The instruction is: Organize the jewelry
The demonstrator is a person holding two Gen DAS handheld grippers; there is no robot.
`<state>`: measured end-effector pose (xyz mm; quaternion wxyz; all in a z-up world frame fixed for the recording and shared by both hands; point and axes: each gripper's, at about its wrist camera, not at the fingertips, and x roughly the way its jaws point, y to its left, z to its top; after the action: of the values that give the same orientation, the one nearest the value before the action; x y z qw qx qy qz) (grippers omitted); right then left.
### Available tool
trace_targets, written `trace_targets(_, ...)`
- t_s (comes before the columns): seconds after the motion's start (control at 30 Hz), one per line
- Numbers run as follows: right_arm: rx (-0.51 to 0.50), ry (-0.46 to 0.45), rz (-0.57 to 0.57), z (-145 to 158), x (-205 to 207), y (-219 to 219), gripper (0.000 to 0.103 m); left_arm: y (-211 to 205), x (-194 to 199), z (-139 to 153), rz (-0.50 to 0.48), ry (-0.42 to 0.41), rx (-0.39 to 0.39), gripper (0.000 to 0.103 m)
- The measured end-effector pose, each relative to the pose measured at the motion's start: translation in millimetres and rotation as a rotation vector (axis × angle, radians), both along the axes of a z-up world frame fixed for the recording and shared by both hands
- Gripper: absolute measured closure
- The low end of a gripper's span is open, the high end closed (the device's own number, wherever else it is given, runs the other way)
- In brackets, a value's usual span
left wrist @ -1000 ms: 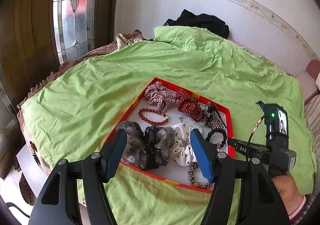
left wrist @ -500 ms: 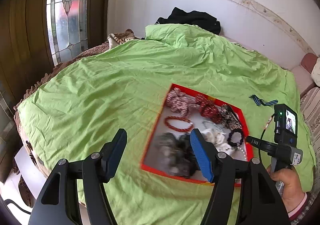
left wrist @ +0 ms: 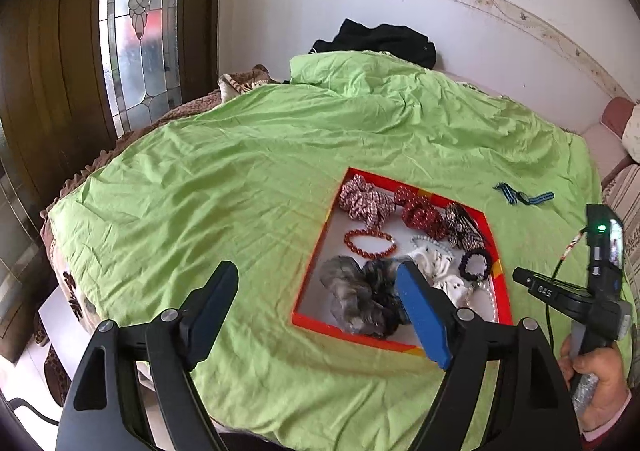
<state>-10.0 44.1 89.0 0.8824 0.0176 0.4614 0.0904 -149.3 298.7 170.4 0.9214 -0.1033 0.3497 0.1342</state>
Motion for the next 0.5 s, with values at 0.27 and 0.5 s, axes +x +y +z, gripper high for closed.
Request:
trace_targets(0.27,0.009,-0.020,0.087,13,-48,10,0.063,-13,-9,-3,-0.014,0.024,-0.006,0.022)
trace_targets(0.5,-0.010,-0.042,0.145,21,-88,21,0.055,-19,-22,-1,-0.019,0.021,-0.009,0.022)
